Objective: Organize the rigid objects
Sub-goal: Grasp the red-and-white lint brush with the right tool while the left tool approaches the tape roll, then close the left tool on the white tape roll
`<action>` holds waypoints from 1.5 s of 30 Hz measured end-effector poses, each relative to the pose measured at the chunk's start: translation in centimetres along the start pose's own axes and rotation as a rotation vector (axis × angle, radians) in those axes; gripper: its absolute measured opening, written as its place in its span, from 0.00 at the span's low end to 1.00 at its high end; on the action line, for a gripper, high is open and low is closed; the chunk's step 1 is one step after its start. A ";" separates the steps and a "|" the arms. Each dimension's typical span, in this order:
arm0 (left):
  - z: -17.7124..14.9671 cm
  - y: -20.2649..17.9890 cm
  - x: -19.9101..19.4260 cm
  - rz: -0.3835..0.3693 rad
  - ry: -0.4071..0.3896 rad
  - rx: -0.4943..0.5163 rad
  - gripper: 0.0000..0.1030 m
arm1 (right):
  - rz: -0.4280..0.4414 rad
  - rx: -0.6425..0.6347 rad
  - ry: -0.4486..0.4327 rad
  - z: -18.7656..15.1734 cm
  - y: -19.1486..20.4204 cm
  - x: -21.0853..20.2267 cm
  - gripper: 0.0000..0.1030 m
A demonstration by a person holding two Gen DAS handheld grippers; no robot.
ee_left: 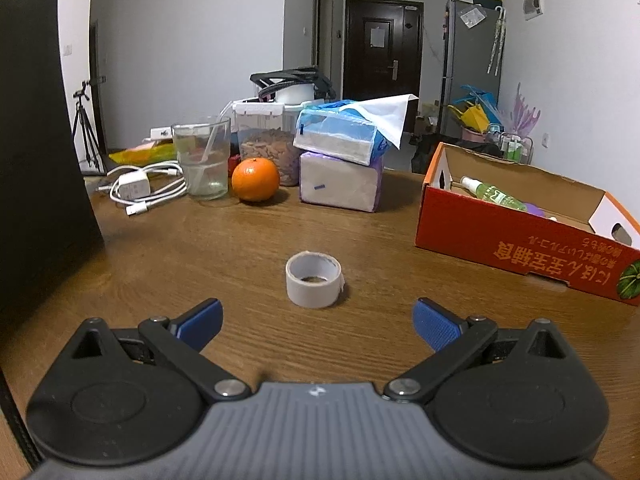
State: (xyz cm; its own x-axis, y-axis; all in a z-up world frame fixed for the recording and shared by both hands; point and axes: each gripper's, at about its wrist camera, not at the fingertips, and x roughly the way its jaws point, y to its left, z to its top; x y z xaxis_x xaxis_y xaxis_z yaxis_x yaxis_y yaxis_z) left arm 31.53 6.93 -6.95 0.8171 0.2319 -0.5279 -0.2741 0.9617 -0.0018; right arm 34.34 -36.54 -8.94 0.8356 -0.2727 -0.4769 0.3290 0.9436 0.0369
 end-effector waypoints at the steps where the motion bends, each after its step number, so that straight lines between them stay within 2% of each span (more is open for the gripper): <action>1: 0.1 0.0 0.2 -0.001 -0.003 0.005 1.00 | 0.003 0.001 -0.010 -0.1 0.2 -0.4 0.53; 9: 0.8 0.6 2.5 -0.007 -0.019 0.038 1.00 | 0.019 0.010 -0.056 -0.9 1.7 -2.8 0.53; 21: 1.9 1.7 6.2 -0.072 0.027 0.035 1.00 | 0.025 0.007 -0.096 -2.1 4.0 -5.1 0.53; 27: 2.2 1.7 7.3 -0.078 0.040 0.048 0.99 | 0.032 -0.001 -0.101 -2.5 4.9 -5.8 0.53; 33: 2.2 1.4 7.9 -0.102 0.048 0.071 0.83 | 0.038 0.003 -0.107 -2.9 5.6 -6.3 0.53; 42: 2.1 1.7 8.4 -0.147 0.082 0.063 0.47 | 0.052 0.000 -0.121 -3.3 6.6 -7.3 0.53; 45: 2.1 1.8 8.4 -0.146 0.087 0.056 0.43 | 0.057 -0.001 -0.124 -3.6 6.9 -7.7 0.53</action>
State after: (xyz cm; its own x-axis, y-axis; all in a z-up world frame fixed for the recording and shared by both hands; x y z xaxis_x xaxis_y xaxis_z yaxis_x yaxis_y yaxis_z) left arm 38.98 10.95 -9.61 0.7983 0.0779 -0.5973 -0.1249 0.9915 -0.0376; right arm 28.62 -27.25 -8.16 0.9008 -0.2397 -0.3620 0.2792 0.9584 0.0600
